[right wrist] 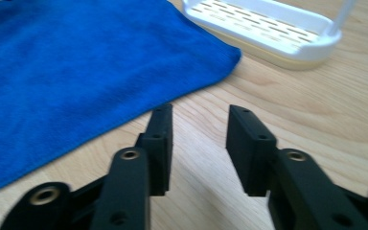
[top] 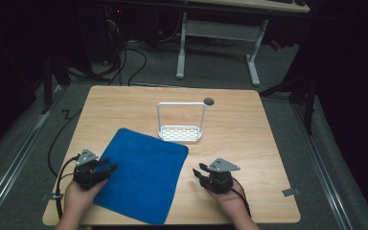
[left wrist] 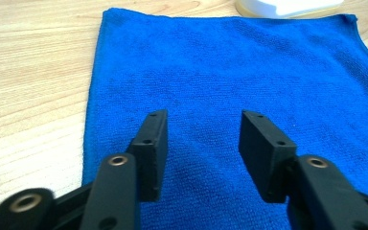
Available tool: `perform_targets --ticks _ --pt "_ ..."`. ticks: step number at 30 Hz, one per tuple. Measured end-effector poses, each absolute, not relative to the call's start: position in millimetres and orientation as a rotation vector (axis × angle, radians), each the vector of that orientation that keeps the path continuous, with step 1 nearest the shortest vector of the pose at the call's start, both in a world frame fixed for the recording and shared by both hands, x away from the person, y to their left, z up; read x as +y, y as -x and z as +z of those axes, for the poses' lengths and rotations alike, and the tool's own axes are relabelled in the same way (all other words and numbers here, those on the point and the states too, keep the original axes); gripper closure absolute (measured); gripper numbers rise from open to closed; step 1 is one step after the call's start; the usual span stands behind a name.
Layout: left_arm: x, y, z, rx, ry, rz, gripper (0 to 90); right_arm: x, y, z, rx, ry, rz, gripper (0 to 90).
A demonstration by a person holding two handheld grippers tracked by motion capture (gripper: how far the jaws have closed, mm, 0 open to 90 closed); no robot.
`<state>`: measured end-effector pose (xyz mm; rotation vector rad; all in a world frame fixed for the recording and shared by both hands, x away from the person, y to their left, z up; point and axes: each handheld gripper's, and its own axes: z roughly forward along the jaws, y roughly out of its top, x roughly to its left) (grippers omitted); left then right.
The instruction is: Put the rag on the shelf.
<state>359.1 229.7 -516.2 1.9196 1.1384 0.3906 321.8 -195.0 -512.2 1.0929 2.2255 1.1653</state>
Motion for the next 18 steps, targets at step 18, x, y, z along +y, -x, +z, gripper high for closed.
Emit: perform_targets --ticks 18 --pt "231 -365 -523 1.159 -2.132 0.364 90.0 -130 -326 -519 2.412 -0.911 1.145 90.0"
